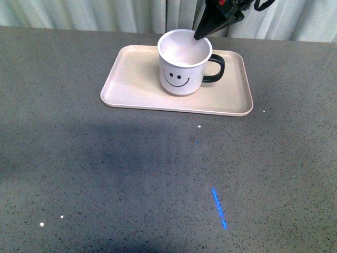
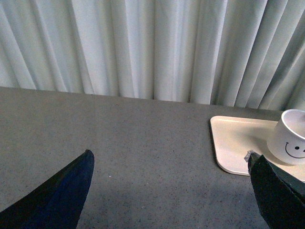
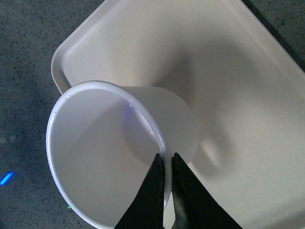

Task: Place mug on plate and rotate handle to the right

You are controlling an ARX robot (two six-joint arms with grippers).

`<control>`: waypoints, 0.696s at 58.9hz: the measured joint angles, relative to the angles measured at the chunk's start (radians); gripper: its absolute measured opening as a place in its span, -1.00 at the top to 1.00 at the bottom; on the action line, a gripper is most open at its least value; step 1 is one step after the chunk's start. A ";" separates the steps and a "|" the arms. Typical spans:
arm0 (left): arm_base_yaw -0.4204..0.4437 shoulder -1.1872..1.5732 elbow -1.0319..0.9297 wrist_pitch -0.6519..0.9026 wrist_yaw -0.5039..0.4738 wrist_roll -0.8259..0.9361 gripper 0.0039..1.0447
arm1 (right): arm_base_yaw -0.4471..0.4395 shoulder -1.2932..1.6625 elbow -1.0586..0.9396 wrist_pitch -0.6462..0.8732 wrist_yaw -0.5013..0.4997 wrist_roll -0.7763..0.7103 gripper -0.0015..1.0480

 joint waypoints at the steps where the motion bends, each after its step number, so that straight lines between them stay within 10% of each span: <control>1: 0.000 0.000 0.000 0.000 0.000 0.000 -0.83 | 0.002 0.008 0.010 -0.008 -0.005 -0.006 0.97; 41: 0.000 0.000 0.000 0.000 0.000 0.000 -0.83 | 0.008 0.049 0.079 -0.114 -0.003 -0.104 0.97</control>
